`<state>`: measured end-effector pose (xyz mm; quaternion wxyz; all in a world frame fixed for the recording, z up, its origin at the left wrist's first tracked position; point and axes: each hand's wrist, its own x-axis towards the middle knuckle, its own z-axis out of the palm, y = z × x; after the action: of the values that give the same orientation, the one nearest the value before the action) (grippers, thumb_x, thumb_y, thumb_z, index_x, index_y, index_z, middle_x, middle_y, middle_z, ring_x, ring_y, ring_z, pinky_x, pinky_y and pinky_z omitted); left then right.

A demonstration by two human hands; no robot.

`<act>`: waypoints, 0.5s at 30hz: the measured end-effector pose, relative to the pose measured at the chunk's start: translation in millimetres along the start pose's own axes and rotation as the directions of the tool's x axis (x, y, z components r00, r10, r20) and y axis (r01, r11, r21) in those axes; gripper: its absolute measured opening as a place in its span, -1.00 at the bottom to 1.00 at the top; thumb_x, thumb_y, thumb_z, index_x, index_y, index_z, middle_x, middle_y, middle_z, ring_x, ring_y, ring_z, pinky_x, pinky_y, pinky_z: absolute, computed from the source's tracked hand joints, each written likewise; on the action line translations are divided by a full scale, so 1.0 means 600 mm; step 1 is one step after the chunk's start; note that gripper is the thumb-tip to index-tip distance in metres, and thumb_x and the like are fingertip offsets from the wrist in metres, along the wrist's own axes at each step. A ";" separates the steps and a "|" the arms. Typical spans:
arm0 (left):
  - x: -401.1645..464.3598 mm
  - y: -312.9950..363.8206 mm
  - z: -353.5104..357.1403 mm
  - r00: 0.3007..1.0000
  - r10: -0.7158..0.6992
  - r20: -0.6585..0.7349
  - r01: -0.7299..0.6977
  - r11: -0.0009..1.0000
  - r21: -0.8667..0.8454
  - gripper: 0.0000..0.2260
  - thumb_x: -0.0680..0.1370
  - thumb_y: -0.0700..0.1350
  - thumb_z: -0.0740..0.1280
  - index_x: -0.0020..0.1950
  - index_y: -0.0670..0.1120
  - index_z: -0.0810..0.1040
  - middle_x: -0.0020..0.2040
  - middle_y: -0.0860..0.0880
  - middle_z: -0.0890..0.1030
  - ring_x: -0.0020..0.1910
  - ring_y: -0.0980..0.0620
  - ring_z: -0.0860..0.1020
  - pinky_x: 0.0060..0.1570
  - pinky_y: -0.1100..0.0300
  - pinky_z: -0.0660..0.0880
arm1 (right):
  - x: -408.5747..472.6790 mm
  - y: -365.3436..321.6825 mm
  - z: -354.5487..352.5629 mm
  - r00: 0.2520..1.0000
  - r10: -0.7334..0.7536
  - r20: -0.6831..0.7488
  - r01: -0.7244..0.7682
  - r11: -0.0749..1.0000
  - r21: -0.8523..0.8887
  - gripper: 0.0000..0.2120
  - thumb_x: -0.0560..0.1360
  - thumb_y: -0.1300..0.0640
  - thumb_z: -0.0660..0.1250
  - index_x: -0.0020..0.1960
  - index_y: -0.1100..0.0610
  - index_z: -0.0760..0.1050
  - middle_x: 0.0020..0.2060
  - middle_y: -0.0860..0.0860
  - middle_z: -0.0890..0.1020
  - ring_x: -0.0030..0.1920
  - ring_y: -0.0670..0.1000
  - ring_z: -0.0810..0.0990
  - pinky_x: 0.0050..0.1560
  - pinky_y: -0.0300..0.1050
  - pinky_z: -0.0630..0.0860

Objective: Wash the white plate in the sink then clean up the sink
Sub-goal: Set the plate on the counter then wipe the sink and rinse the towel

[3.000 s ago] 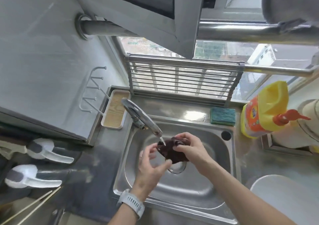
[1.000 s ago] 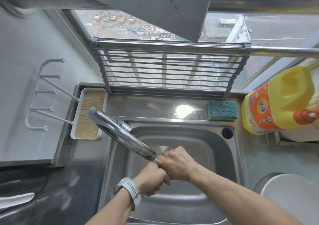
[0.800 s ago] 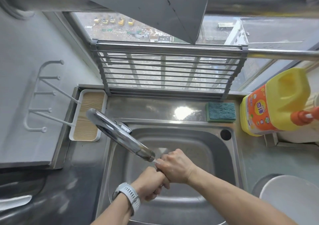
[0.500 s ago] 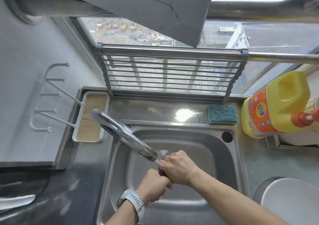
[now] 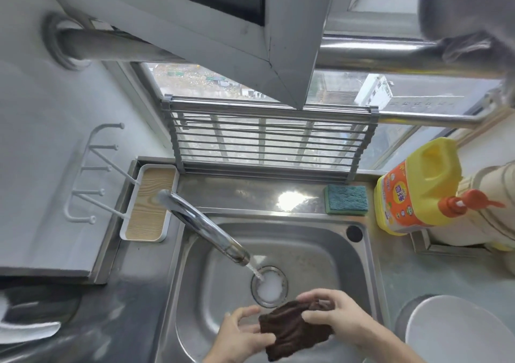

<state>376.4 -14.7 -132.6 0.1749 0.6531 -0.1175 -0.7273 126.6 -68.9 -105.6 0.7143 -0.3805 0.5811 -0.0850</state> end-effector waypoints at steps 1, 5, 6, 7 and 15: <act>-0.006 0.001 0.003 0.997 -0.020 0.073 0.020 1.000 0.005 -0.26 0.14 -0.32 0.67 0.29 -0.23 0.56 0.06 -0.36 0.72 0.10 -0.30 0.71 0.13 -0.14 0.64 | 0.000 0.015 -0.002 0.999 0.040 -0.030 -0.034 0.986 0.163 -0.57 0.17 0.17 0.63 0.04 0.16 0.73 -0.03 0.24 0.72 -0.01 0.12 0.68 0.08 -0.07 0.59; -0.005 -0.003 0.021 0.979 0.030 0.201 -0.020 0.999 -0.049 -0.54 0.29 -0.32 0.61 0.16 -0.40 0.67 0.14 -0.41 0.68 0.18 -0.37 0.66 0.21 -0.06 0.61 | -0.014 0.062 0.005 0.975 0.139 -0.171 -0.064 0.922 0.383 -0.47 0.10 0.22 0.70 0.04 0.30 0.71 -0.05 0.27 0.73 -0.03 0.16 0.73 0.03 -0.04 0.64; -0.003 -0.004 0.026 0.984 0.056 0.169 -0.044 0.996 -0.075 -0.58 0.30 -0.32 0.61 0.11 -0.41 0.68 0.07 -0.38 0.71 0.09 -0.32 0.71 0.16 -0.05 0.64 | -0.023 0.066 0.009 0.967 0.141 -0.211 -0.048 0.919 0.392 -0.51 0.16 0.31 0.68 0.07 0.33 0.69 -0.08 0.23 0.74 -0.08 0.10 0.74 -0.06 -0.12 0.65; 0.000 -0.006 0.030 0.984 0.103 0.147 -0.091 0.992 -0.088 -0.67 0.36 -0.34 0.59 0.08 -0.41 0.68 -0.02 -0.33 0.74 -0.04 -0.25 0.74 0.02 0.01 0.68 | -0.031 0.071 0.012 0.963 0.145 -0.227 -0.041 0.913 0.406 -0.45 0.12 0.38 0.68 0.09 0.34 0.66 -0.09 0.21 0.75 -0.11 0.07 0.75 -0.10 -0.16 0.65; 0.007 -0.045 0.079 0.946 0.305 -0.110 -0.267 0.926 0.268 -0.83 0.53 -0.13 0.47 0.09 0.04 0.64 -0.27 -0.13 0.75 -0.34 -0.19 0.72 -0.38 0.05 0.65 | -0.063 0.087 0.041 0.715 0.000 -0.699 -0.004 1.000 -0.004 -0.67 0.20 0.34 0.62 -0.23 -0.02 0.62 -0.40 -0.02 0.69 -0.26 0.00 0.69 -0.13 -0.15 0.58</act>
<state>326.6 5.6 -141.6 0.2042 0.6984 -0.2886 -0.6223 120.2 -0.3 -109.5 0.4412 -0.3216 0.8084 -0.2201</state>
